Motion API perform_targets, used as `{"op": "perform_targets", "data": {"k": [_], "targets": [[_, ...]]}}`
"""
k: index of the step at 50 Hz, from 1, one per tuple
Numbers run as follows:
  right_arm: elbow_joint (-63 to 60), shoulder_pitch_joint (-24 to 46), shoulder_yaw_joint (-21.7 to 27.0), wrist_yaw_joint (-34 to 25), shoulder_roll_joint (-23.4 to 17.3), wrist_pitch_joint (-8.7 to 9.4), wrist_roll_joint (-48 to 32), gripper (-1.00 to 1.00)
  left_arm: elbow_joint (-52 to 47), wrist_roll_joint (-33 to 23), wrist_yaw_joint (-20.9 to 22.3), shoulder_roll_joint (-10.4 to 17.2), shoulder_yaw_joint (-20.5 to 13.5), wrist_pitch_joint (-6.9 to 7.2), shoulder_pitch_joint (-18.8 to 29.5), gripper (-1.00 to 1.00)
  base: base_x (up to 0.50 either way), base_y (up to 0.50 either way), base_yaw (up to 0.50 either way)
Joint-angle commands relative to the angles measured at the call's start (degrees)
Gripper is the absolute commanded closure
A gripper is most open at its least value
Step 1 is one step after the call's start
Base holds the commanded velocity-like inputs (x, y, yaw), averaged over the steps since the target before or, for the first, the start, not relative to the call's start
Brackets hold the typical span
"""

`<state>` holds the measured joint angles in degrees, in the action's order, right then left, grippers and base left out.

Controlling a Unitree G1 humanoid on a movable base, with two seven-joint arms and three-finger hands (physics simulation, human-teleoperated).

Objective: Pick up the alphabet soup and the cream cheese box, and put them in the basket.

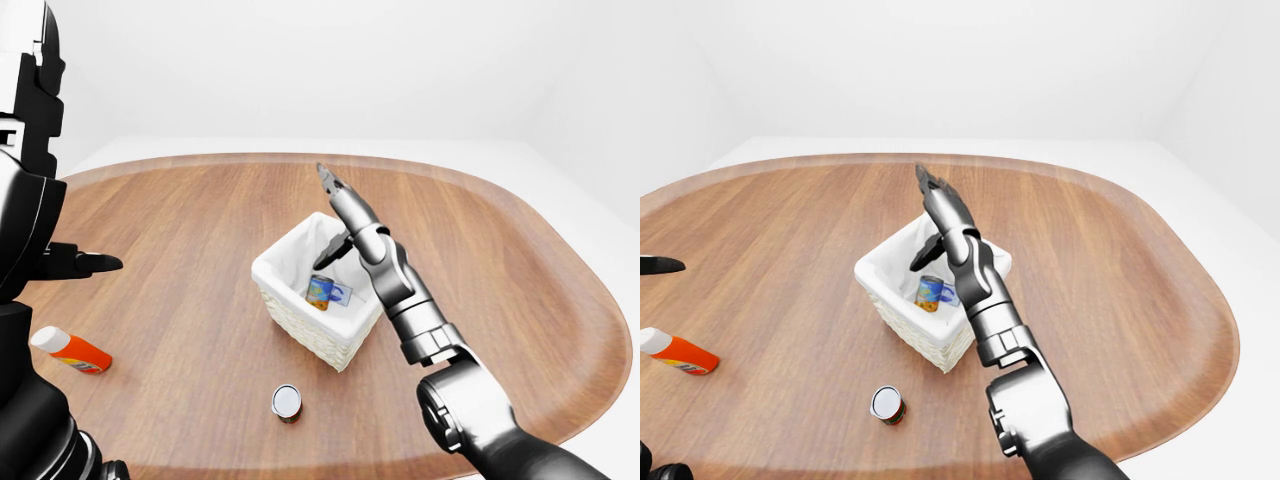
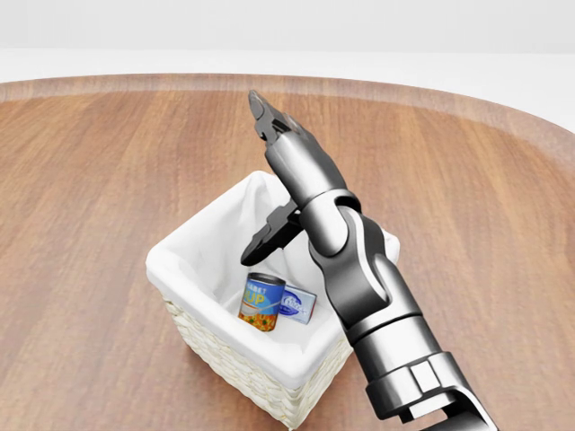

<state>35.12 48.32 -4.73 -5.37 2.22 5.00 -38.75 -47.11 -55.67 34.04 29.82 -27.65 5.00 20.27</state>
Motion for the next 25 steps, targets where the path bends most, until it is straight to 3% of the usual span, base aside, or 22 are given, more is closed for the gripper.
{"op": "perform_targets", "data": {"k": [1,25], "targets": [[-5.9,0.1,-0.1,-2.5,-0.1,0.0,-1.1,-1.0,-0.1,0.0,0.2,0.2,0.0,0.0,0.1,-1.0,0.0,0.0,0.0],[-13.9,3.2,1.0,-3.3,-0.3,0.0,-0.7,-1.0,0.1,-0.6,0.7,0.4,0.3,0.0,0.6,-1.0,0.0,0.0,0.0]]}}
